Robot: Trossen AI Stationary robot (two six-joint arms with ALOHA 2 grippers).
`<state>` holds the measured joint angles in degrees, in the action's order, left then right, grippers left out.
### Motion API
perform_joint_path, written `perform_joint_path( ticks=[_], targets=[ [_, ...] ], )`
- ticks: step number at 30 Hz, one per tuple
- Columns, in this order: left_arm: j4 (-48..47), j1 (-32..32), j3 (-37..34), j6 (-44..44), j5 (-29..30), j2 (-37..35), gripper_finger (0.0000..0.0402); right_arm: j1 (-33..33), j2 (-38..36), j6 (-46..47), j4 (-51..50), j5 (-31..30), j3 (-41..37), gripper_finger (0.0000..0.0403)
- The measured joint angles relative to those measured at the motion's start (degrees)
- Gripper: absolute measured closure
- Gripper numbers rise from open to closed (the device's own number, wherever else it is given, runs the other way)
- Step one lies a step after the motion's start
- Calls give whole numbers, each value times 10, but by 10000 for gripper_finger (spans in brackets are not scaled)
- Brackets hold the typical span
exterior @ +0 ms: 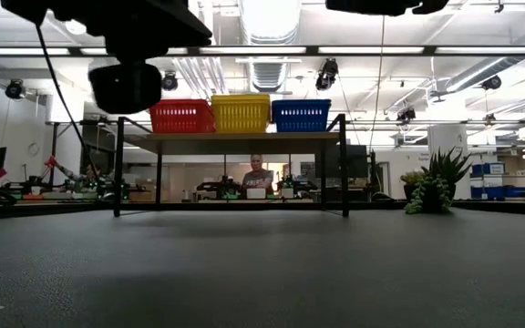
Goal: Stack baskets on shelf by color
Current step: Stack the blue bin on top of the blue bin on the shelf
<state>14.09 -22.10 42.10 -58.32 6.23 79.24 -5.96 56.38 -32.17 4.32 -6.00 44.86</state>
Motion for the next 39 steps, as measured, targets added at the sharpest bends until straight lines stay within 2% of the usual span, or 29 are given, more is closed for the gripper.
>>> perform_joint_path(
  ticks=[5,14,19,23,27,29,31,33,36,39],
  targets=[
    [-86,-39,73,-108,-5,54,402,0,0,-5,-10,0,0,394],
    [-360,-103,251,-304,-39,138,402,0,0,6,-11,0,0,394],
    [-450,-135,304,-441,-59,156,402,0,0,12,-11,-1,0,393],
    [-490,-166,324,-546,-110,168,402,1,0,21,-12,-1,0,393],
    [-565,-187,345,-624,-194,176,402,4,0,23,-15,-1,0,393],
    [-613,-195,359,-649,-230,178,402,6,0,26,-17,-1,0,393],
    [-677,-202,365,-659,-237,177,402,7,0,26,-17,-1,0,393],
    [-707,-208,363,-661,-219,177,402,9,0,26,-19,-1,0,393],
    [-697,-209,357,-647,-170,177,402,13,0,32,-21,-1,0,393],
    [-692,-207,352,-625,-150,177,402,17,0,37,-22,-1,0,393]
  ],
)
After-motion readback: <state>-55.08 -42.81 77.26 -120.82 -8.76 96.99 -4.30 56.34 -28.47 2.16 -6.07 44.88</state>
